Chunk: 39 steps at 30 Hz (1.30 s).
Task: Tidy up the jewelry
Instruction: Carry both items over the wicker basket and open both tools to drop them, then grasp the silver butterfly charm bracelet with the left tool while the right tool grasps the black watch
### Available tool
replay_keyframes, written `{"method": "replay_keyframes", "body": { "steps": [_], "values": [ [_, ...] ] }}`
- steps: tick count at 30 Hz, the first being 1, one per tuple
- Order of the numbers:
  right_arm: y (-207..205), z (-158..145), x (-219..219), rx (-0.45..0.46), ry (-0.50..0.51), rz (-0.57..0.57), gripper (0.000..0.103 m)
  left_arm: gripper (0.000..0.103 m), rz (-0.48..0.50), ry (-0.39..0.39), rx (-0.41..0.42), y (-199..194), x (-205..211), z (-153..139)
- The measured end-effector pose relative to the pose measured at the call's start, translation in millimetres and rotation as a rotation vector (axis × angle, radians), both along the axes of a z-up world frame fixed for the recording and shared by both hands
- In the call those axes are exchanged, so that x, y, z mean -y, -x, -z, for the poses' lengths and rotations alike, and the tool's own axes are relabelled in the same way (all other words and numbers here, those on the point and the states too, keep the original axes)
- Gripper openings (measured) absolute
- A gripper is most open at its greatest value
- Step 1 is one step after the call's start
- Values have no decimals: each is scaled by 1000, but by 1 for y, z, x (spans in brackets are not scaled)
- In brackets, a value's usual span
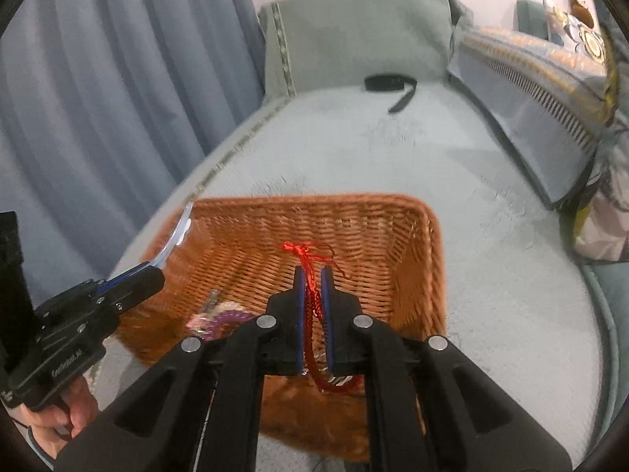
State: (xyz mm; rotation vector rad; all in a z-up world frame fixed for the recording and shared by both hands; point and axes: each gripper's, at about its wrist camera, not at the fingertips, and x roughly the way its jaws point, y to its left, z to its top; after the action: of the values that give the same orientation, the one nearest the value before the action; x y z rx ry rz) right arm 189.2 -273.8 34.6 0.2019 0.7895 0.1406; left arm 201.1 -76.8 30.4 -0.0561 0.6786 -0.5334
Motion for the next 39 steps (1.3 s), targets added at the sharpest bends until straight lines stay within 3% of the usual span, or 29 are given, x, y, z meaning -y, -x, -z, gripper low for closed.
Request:
{"method": "replay_keyframes", "body": {
  "steps": [10,12,15,16,17,20,27,31,39],
  "values": [
    [-6,25,-9,-61,32,-28,7,12,-6,-41,-30,-3,5,23],
    [-2,24,-10,-58,30,-36,8,26,-3,-26,-20,3,2,20],
    [10,17,-10,-40,28,-28,26,29,8,-18,12,14,-1,13],
    [14,13,-9,-27,23,-20,38,29,14,-9,23,21,-4,8],
    [21,8,-7,-4,15,-14,41,31,13,1,29,27,-7,4],
    [46,-8,-2,44,-3,-6,41,36,12,43,50,47,-18,-8],
    [113,-35,15,137,-18,46,41,37,27,104,105,113,-47,-29],
    [149,-13,30,131,-58,108,41,36,11,137,71,138,-60,-20],
    [153,21,72,58,-50,185,41,36,18,118,-43,136,-60,29]
  ]
}}
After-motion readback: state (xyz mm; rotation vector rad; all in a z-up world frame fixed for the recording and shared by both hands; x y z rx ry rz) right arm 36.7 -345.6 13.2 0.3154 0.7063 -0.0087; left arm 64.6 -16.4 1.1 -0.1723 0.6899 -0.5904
